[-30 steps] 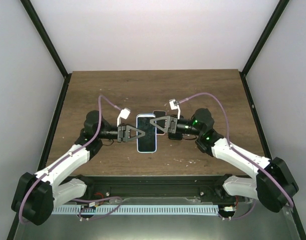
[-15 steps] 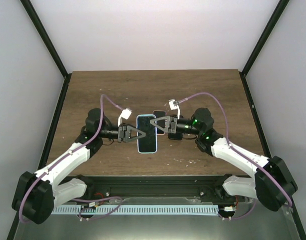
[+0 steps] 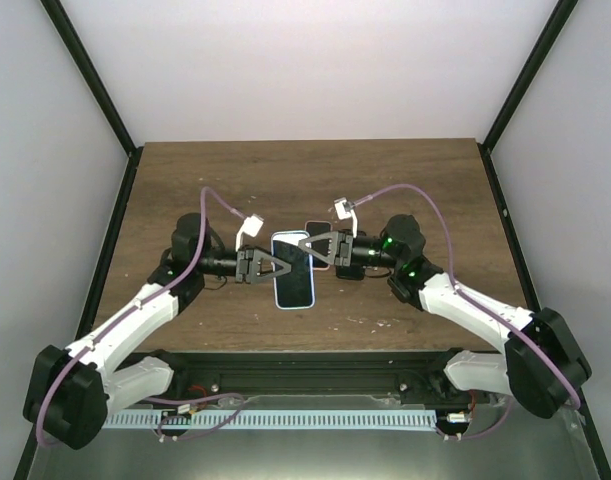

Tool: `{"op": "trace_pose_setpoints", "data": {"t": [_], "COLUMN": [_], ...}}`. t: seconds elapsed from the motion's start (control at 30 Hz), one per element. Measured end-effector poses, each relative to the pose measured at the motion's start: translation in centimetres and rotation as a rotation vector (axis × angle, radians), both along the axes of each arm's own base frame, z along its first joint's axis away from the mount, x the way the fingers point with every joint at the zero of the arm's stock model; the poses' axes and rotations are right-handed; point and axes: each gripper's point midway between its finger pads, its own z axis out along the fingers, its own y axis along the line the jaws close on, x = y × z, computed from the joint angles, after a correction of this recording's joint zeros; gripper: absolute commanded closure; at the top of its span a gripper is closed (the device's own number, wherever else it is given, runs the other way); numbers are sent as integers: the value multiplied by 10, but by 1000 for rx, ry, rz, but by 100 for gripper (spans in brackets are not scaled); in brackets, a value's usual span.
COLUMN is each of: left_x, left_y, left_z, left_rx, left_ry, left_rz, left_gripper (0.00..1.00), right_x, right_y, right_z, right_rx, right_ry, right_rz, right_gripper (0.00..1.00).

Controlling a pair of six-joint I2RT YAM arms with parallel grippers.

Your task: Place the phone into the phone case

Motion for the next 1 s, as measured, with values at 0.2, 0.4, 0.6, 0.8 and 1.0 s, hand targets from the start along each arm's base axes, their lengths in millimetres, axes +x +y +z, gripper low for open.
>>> {"op": "trace_pose_setpoints", "data": {"t": [0.2,0.4,0.6,0.8,1.0], "left_x": [7,18,21,22,20], "left_y": [4,13,12,12,12], "left_z": [15,27,23,25,26], "left_rx": [6,2,4,-12,-26], "left_ry": [-34,-75,-40,-38,-47], "left_rz": [80,173,170,171,156], "left_gripper": [34,38,54,81,100], "right_x": [-7,-16,-24,-28,-30], "right_y": [0,0,0,1,1], "right_z": [-6,-10,-7,-13,-16], "right_rx": [-8,-13,-1,-4,-1], "right_ry": [-9,-25,-51,-44,-44], "right_rz": [32,80,128,161,175], "right_gripper": [99,99,99,99,99]}}
